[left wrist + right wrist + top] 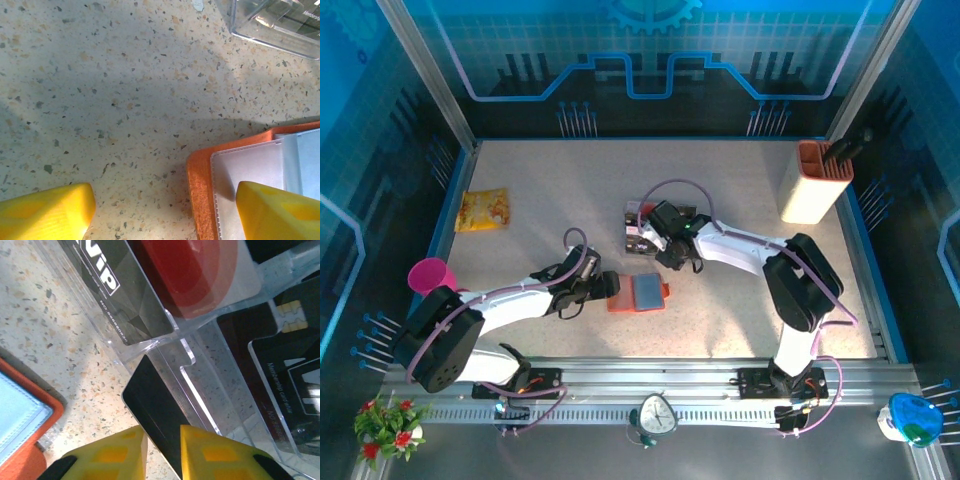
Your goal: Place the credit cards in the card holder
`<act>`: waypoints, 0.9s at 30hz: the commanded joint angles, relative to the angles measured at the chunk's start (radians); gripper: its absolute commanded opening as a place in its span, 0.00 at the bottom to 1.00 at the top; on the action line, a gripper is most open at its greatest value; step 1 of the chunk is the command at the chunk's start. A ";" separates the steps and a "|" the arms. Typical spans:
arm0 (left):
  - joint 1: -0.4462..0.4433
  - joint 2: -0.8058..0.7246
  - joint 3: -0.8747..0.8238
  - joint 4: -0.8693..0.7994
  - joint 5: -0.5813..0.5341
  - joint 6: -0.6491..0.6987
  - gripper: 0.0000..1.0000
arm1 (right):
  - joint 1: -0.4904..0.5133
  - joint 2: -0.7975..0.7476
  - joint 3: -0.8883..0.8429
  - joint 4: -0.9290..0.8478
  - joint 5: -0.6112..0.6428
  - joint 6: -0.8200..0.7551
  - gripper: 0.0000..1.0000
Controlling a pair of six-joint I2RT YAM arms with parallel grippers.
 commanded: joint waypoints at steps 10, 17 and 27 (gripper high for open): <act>0.003 0.060 -0.002 0.033 0.003 0.024 0.78 | 0.012 0.014 0.018 -0.008 0.031 -0.037 0.14; 0.004 0.067 0.000 0.037 0.004 0.023 0.78 | 0.021 -0.024 0.012 0.002 0.031 -0.072 0.04; 0.004 0.063 -0.001 0.035 0.008 0.025 0.77 | 0.049 -0.111 -0.010 0.023 0.049 -0.109 0.00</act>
